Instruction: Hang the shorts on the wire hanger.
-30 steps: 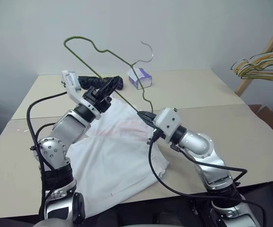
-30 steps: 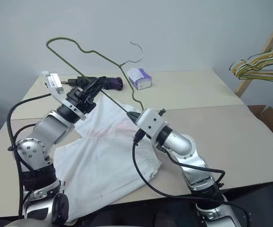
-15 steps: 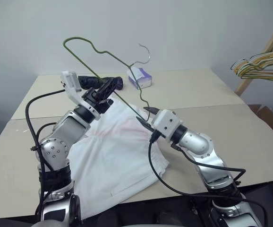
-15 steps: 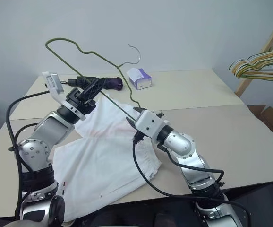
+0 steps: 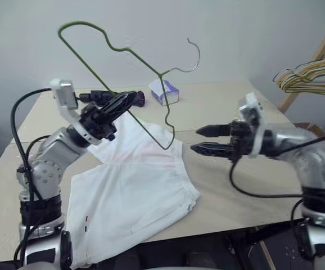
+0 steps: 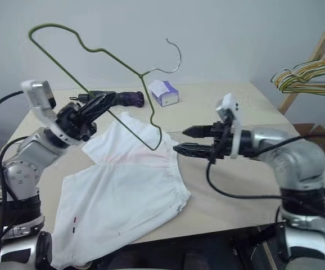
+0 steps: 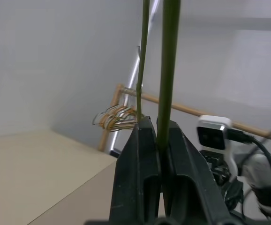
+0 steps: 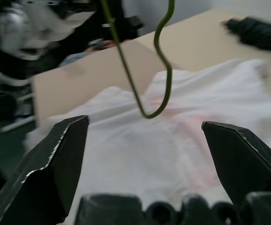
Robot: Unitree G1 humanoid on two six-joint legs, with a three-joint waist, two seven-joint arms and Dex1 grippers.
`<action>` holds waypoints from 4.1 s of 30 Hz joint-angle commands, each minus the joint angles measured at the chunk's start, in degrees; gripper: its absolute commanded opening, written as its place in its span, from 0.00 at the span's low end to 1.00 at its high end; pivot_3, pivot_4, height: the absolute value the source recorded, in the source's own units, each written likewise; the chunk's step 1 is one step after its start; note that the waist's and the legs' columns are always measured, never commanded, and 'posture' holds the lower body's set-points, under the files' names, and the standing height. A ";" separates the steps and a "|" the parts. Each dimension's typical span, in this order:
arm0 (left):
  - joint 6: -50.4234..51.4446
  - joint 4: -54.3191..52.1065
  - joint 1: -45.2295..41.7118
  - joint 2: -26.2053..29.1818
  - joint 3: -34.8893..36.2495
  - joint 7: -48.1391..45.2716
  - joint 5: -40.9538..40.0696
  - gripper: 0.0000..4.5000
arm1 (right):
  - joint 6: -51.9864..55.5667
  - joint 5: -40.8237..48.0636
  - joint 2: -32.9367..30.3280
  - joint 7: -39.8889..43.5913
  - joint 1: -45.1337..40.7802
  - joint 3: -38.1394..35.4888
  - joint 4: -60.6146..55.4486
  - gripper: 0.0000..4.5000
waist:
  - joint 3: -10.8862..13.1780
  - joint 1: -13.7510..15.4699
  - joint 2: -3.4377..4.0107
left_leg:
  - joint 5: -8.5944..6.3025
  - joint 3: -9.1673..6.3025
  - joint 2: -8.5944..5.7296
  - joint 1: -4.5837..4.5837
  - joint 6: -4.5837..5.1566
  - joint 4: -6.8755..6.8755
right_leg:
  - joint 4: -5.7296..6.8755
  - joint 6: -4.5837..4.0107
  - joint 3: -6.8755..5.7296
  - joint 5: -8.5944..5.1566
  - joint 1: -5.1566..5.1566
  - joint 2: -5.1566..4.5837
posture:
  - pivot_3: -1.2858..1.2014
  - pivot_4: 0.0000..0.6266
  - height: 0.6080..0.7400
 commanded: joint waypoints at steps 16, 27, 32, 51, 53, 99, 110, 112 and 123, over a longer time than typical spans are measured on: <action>-2.50 -0.41 -1.74 0.13 2.74 -10.06 -2.01 0.00 | -2.98 -6.79 11.33 5.21 -15.05 14.09 12.05 0.99 | 0.00 0.69 -0.01 | -0.02 0.02 0.00 -0.24 0.02 0.09 | 0.04 0.08 -0.02 0.01 -0.14 -0.01 | 0.54 0.00 1.00; -3.31 -1.05 -1.01 -1.53 1.85 -9.53 -1.46 0.00 | -2.75 -7.06 13.61 5.16 -17.54 14.16 13.43 0.96 | 0.00 0.67 0.00 | 0.00 0.03 0.00 -0.19 -0.02 0.09 | 0.12 0.06 -0.04 0.02 -0.13 -0.01 | 0.53 0.00 1.00; -3.41 -1.13 -0.85 -2.06 1.74 -9.34 -1.22 0.00 | -2.27 -7.15 13.71 5.47 -17.73 14.06 13.69 0.63 | 0.00 0.62 0.00 | 0.00 0.05 0.00 -0.19 -0.02 0.09 | 0.12 0.07 -0.04 0.02 -0.13 -0.01 | 0.53 0.00 1.00; -1.97 0.57 -0.35 -1.91 -2.32 -4.71 4.61 0.53 | -0.50 -4.45 15.86 2.36 -17.16 8.80 12.71 0.00 | 0.01 0.20 0.00 | 0.00 0.04 0.00 -0.19 -0.02 0.09 | 0.12 0.07 -0.04 0.02 -0.13 -0.01 | 0.53 0.00 1.00; -1.38 1.12 0.22 -1.46 -2.85 -3.60 5.86 0.68 | 0.81 -2.79 16.37 -0.62 -17.17 5.38 12.54 0.00 | 0.00 0.19 0.00 | 0.00 0.04 0.00 -0.19 -0.02 0.09 | 0.12 0.06 -0.05 0.02 -0.14 -0.01 | 0.53 0.00 1.00; -8.00 -11.94 19.58 16.14 -11.16 -12.20 31.94 0.99 | 11.68 -2.76 -16.27 13.73 19.69 12.55 20.44 0.00 | 0.20 2.00 0.14 | -0.16 -0.12 -0.04 -0.08 0.20 0.10 | -0.06 0.15 0.20 -0.08 -0.13 -0.09 | 0.54 0.00 1.00; -9.39 -11.36 18.94 14.46 -13.69 -11.29 34.47 0.99 | 8.77 -10.80 -13.85 20.33 9.41 22.81 29.94 0.00 | 0.20 2.10 0.14 | -0.16 -0.11 -0.04 -0.07 0.20 0.12 | -0.04 0.13 0.19 -0.06 -0.13 -0.08 | 0.55 0.00 1.00; -9.73 -11.39 19.00 14.28 -14.03 -11.03 34.97 0.99 | 6.99 -12.50 -13.54 23.32 7.16 25.01 31.77 0.00 | 0.20 2.21 0.15 | -0.15 -0.11 -0.04 -0.07 0.19 0.12 | -0.03 0.13 0.19 -0.05 -0.13 -0.08 | 0.55 0.00 1.00; -9.88 -12.96 20.15 13.11 -14.71 -8.78 36.64 0.99 | 5.42 -15.08 -9.76 27.27 -5.69 34.36 44.60 0.00 | 0.19 2.99 0.16 | -0.15 -0.08 -0.04 -0.07 0.19 0.13 | 0.01 0.11 0.18 -0.04 -0.15 -0.08 | 0.57 0.00 1.00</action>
